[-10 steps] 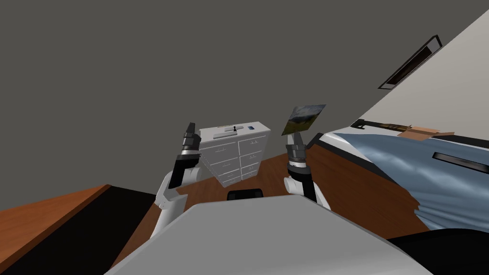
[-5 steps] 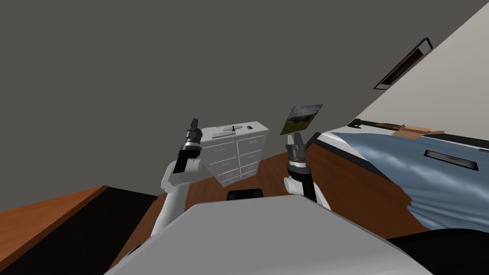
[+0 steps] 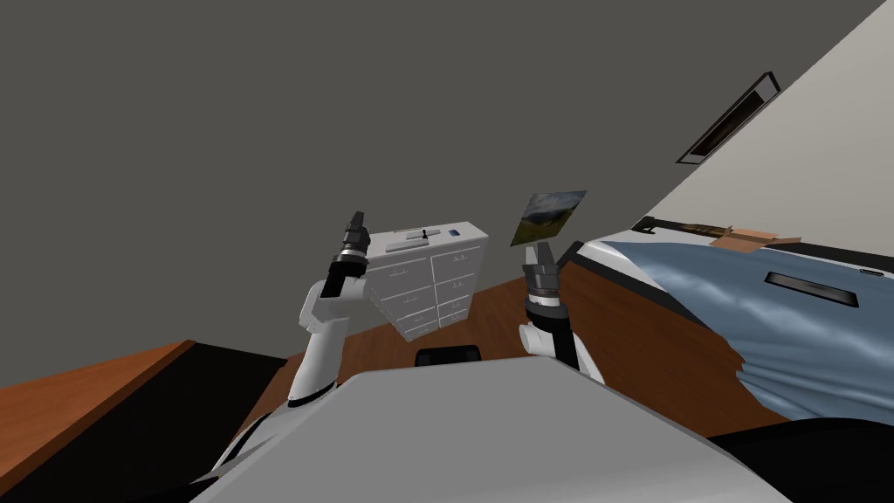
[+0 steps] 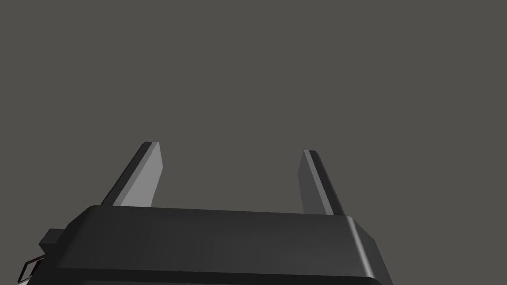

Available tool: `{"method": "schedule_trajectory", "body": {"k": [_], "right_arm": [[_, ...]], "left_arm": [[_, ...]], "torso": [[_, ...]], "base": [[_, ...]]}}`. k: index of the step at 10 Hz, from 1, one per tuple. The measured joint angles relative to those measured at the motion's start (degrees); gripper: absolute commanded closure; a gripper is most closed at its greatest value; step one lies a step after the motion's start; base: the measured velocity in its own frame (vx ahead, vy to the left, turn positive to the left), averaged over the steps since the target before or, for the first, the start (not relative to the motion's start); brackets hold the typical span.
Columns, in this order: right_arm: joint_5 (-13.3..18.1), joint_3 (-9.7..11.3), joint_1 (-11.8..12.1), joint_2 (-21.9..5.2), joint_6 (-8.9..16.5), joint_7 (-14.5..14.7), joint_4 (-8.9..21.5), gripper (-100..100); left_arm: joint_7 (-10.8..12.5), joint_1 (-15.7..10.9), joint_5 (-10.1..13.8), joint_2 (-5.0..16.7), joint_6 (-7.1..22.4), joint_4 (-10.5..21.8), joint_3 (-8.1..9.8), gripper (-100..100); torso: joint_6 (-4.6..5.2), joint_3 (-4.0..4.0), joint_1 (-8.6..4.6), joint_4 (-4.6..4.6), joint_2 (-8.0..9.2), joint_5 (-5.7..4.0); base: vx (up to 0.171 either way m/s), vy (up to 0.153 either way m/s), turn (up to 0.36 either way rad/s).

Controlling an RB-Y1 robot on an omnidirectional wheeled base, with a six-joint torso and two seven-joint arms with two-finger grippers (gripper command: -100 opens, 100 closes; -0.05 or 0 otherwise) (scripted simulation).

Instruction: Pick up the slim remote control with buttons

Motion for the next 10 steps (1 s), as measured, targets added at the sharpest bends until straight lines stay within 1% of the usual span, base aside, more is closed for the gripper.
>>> {"method": "schedule_trajectory", "body": {"k": [2, 3, 5, 6, 8, 9, 10], "right_arm": [[0.0, 0.0, 0.0, 0.0, 0.0, 0.0, 0.0, 0], [0.0, 0.0, 0.0, 0.0, 0.0, 0.0, 0.0, 0], [0.0, 0.0, 0.0, 0.0, 0.0, 0.0, 0.0, 0], [0.0, 0.0, 0.0, 0.0, 0.0, 0.0, 0.0, 0], [0.0, 0.0, 0.0, 0.0, 0.0, 0.0, 0.0, 0], [0.0, 0.0, 0.0, 0.0, 0.0, 0.0, 0.0, 0], [0.0, 0.0, 0.0, 0.0, 0.0, 0.0, 0.0, 0]], "left_arm": [[0.23, -3.63, -0.57, 0.27, 3.46, 2.58, 0.36, -100], [0.36, -4.87, -0.47, 0.57, 4.73, 2.89, 0.49, -100], [0.87, -8.16, -0.55, 1.46, 7.91, 5.55, 1.07, -100], [0.96, -9.28, -0.54, 1.59, 8.93, 6.02, 1.14, -100], [1.27, -12.33, -0.79, 1.98, 12.08, 8.32, 1.59, -100], [1.29, -13.47, -0.91, 1.93, 12.94, 9.02, 1.63, -100], [1.44, -15.35, -1.05, 2.28, 14.48, 10.58, 1.89, -100]], "torso": [[0.0, 0.01, -0.04, 0.0, 0.02, -0.01], [-0.01, 0.0, 0.01, 0.0, -0.01, 0.0], [-0.01, 0.0, 0.0, 0.0, 0.0, 0.0], [-0.01, -0.01, 0.03, -0.01, -0.01, 0.01], [-0.01, 0.0, -0.02, 0.0, 0.01, 0.0], [-0.01, 0.0, 0.0, 0.0, 0.0, 0.0], [-0.01, 0.0, -0.03, 0.0, 0.01, 0.0]], "base": [[-0.017, -0.018, -0.003], [-0.016, -0.019, -0.015], [-0.016, -0.011, -0.003], [-0.015, -0.017, -0.007], [-0.018, -0.017, -0.001], [-0.021, -0.024, -0.002], [-0.025, -0.025, 0.0]]}}
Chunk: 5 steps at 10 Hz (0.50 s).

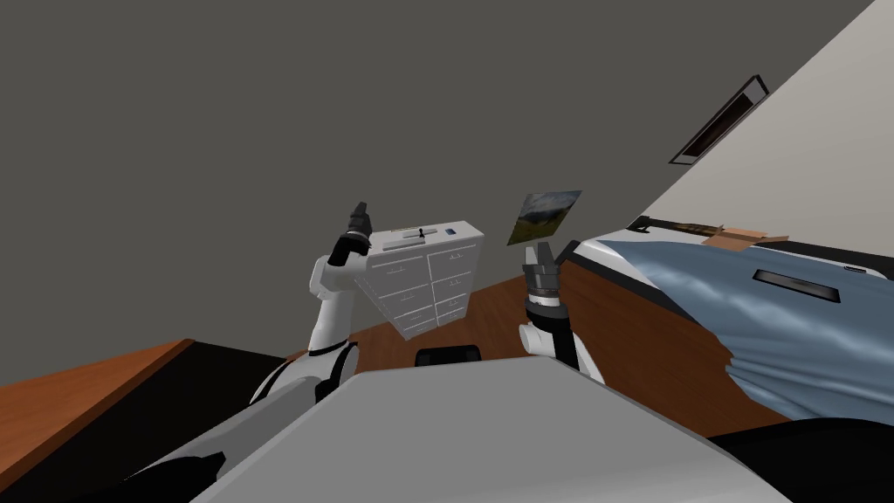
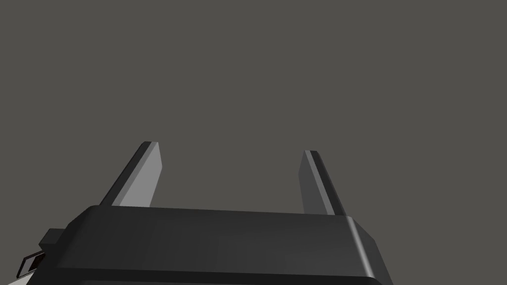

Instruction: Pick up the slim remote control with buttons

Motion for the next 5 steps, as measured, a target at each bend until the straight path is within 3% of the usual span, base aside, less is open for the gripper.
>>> {"method": "schedule_trajectory", "body": {"k": [3, 5], "right_arm": [[0.0, 0.0, 0.0, 0.0, 0.0, 0.0, 0.0, 0], [0.0, 0.0, 0.0, 0.0, 0.0, 0.0, 0.0, 0]], "left_arm": [[0.7, -5.38, 0.38, 1.48, 4.61, 4.94, 0.73, -100], [0.81, -8.15, 0.06, 1.36, 7.83, 6.47, 0.97, -100]], "torso": [[0.0, 0.02, -0.03, 0.01, 0.02, -0.01], [-0.01, 0.0, 0.02, 0.0, 0.0, 0.01]], "base": [[-0.022, -0.025, 0.004], [-0.02, -0.019, 0.01]]}}
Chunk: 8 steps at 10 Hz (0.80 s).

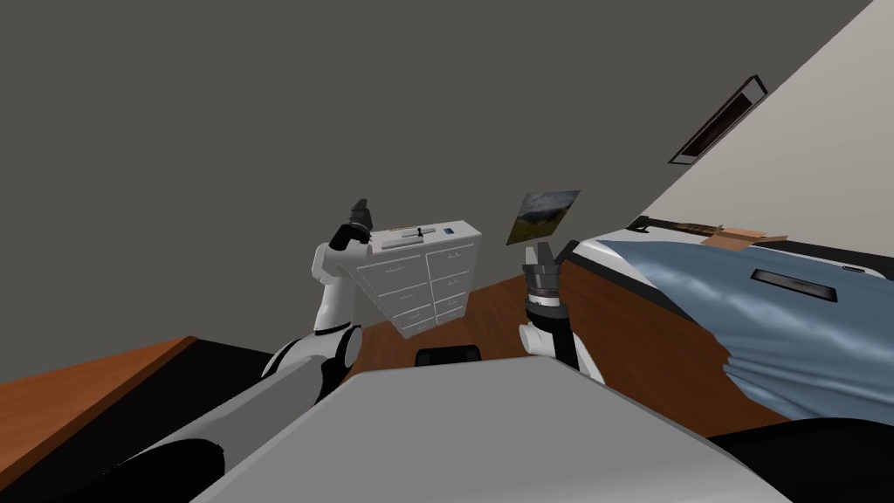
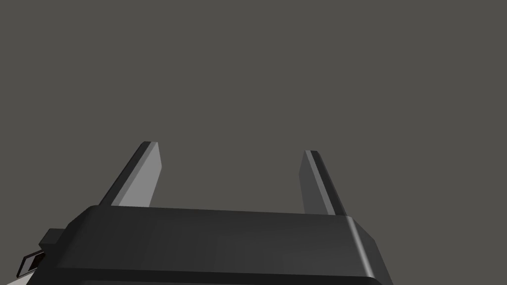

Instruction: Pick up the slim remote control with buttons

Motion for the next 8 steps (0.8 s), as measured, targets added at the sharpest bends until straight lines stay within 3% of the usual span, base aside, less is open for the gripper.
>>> {"method": "schedule_trajectory", "body": {"k": [7, 8], "right_arm": [[0.0, 0.0, 0.0, 0.0, 0.0, 0.0, 0.0, 0], [0.0, 0.0, 0.0, 0.0, 0.0, 0.0, 0.0, 0]], "left_arm": [[0.59, -11.66, 0.31, 1.55, 10.44, 9.47, 0.85, -100], [0.63, -12.4, 0.26, 1.48, 11.92, 9.68, 0.88, -100]], "torso": [[0.01, 0.0, -0.04, 0.0, 0.0, -0.01], [0.0, 0.0, 0.0, 0.0, 0.0, 0.0]], "base": [[-0.015, -0.021, 0.01], [-0.021, -0.024, 0.027]]}}
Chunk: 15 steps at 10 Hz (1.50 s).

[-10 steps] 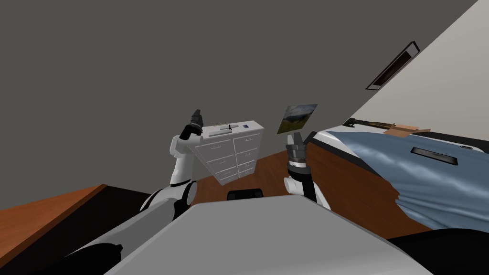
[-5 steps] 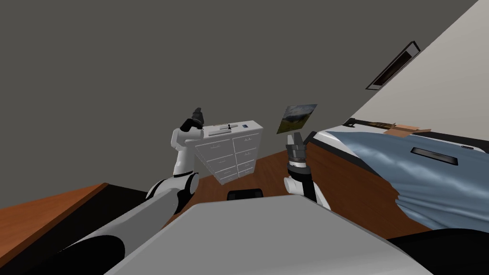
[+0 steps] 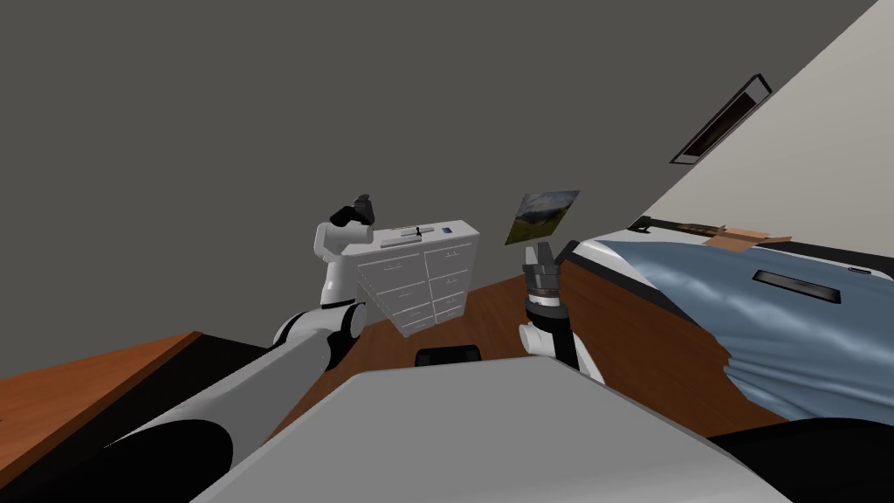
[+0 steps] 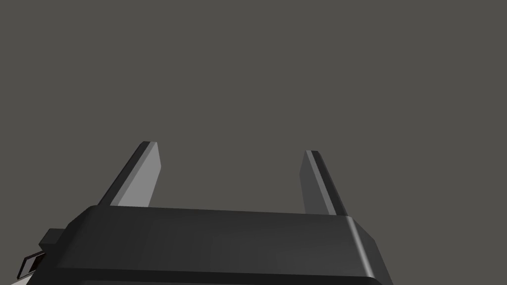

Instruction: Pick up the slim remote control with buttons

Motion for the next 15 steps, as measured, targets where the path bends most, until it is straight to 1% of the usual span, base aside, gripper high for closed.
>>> {"method": "schedule_trajectory", "body": {"k": [2, 3, 5, 6, 8, 9, 11, 12, 14, 15], "right_arm": [[0.0, 0.0, 0.0, 0.0, 0.0, 0.0, 0.0, 0], [0.0, 0.0, 0.0, 0.0, 0.0, 0.0, 0.0, 0], [0.0, 0.0, 0.0, 0.0, 0.0, 0.0, 0.0, 0], [0.0, 0.0, 0.0, 0.0, 0.0, 0.0, 0.0, 0], [0.0, 0.0, 0.0, 0.0, 0.0, 0.0, 0.0, 0], [0.0, 0.0, 0.0, 0.0, 0.0, 0.0, 0.0, 0], [0.0, 0.0, 0.0, 0.0, 0.0, 0.0, 0.0, 0], [0.0, 0.0, 0.0, 0.0, 0.0, 0.0, 0.0, 0], [0.0, 0.0, 0.0, 0.0, 0.0, 0.0, 0.0, 0], [0.0, 0.0, 0.0, 0.0, 0.0, 0.0, 0.0, 0]], "left_arm": [[0.16, -3.5, 0.07, 0.28, 3.28, 2.96, 0.23, -100], [0.16, -4.24, 0.18, 0.38, 4.73, 3.4, 0.27, -100], [0.27, -7.59, 0.4, 0.72, 8.02, 6.44, 0.47, -100], [0.25, -8.34, 0.5, 0.8, 9.41, 7.01, 0.5, -100], [0.27, -11.71, 0.86, 1.19, 12.59, 10.29, 0.67, -100], [0.24, -12.49, 0.94, 1.27, 13.92, 11.0, 0.7, -100], [0.32, -16.09, 1.11, 1.51, 16.99, 14.62, 0.76, -100], [0.35, -16.78, 1.12, 1.51, 18.32, 15.28, 0.76, -100], [0.28, -19.89, 1.55, 1.73, 21.45, 18.37, 0.85, -100], [0.35, -20.33, 1.51, 1.63, 22.96, 18.7, 0.83, -100]], "torso": [[0.0, 0.01, -0.04, 0.01, 0.02, -0.01], [0.0, 0.0, 0.0, 0.0, -0.01, 0.0], [0.0, 0.0, -0.04, 0.0, 0.0, -0.01], [0.0, -0.01, 0.0, -0.01, -0.02, 0.0], [0.0, -0.02, -0.02, -0.01, -0.03, 0.0], [0.0, -0.02, 0.01, -0.01, -0.03, 0.01], [0.0, -0.01, -0.05, -0.01, -0.02, -0.01], [0.0, -0.02, 0.0, -0.01, -0.03, 0.0], [0.0, -0.01, -0.04, -0.01, -0.02, 0.0], [0.0, -0.02, 0.01, -0.02, -0.03, 0.01]], "base": [[-0.013, -0.022, 0.011], [-0.014, -0.024, 0.046], [-0.01, -0.022, 0.009], [-0.008, -0.021, 0.047], [-0.006, -0.019, 0.012], [-0.015, -0.026, 0.055], [-0.006, -0.022, 0.011], [-0.009, -0.024, 0.055], [-0.005, -0.021, 0.016], [-0.003, -0.021, 0.052]]}}
